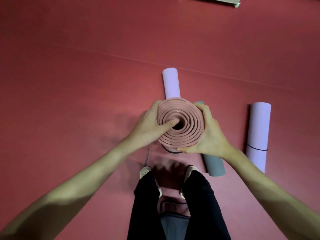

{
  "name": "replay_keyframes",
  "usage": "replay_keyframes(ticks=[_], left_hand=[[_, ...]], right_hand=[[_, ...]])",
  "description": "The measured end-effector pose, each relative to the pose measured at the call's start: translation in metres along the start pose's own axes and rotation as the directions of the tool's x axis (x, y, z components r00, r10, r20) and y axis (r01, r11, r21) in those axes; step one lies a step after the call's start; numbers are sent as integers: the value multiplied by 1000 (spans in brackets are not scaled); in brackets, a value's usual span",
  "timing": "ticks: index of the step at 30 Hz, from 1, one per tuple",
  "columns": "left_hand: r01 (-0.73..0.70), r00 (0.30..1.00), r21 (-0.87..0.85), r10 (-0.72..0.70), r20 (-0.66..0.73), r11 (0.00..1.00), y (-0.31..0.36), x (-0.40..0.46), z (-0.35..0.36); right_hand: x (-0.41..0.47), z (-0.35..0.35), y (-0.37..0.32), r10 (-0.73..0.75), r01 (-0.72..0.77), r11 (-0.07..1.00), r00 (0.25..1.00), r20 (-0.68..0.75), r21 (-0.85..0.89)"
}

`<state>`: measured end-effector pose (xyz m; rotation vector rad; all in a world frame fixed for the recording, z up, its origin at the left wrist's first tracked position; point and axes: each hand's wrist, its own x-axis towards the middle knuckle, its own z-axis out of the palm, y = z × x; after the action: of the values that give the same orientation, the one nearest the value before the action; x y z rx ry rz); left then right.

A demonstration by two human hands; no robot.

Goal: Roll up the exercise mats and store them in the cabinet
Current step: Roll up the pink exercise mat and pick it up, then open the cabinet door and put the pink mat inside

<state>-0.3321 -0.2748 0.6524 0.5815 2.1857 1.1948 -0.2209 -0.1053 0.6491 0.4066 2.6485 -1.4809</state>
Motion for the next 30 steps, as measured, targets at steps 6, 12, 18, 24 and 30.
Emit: replay_keyframes(ticks=[6,12,18,24,30], left_hand=[[-79,981,121,98,-168,990,39,-28,-64],[-109,942,202,166,-291,973,50,-13,-98],[-85,940,215,150,-308,973,58,35,-139],[-79,921,293,182,-343,953,73,92,-179],[-141,919,275,229,-322,951,86,161,-203]], right_hand=[[4,-7,-84,-51,51,999,998,25,-10],[28,2,-105,-49,49,998,999,-8,-49],[87,1,-127,-110,113,991,993,-52,72],[162,-21,-141,-166,169,982,985,-52,81],[228,-46,-145,-143,150,984,987,-75,98]])
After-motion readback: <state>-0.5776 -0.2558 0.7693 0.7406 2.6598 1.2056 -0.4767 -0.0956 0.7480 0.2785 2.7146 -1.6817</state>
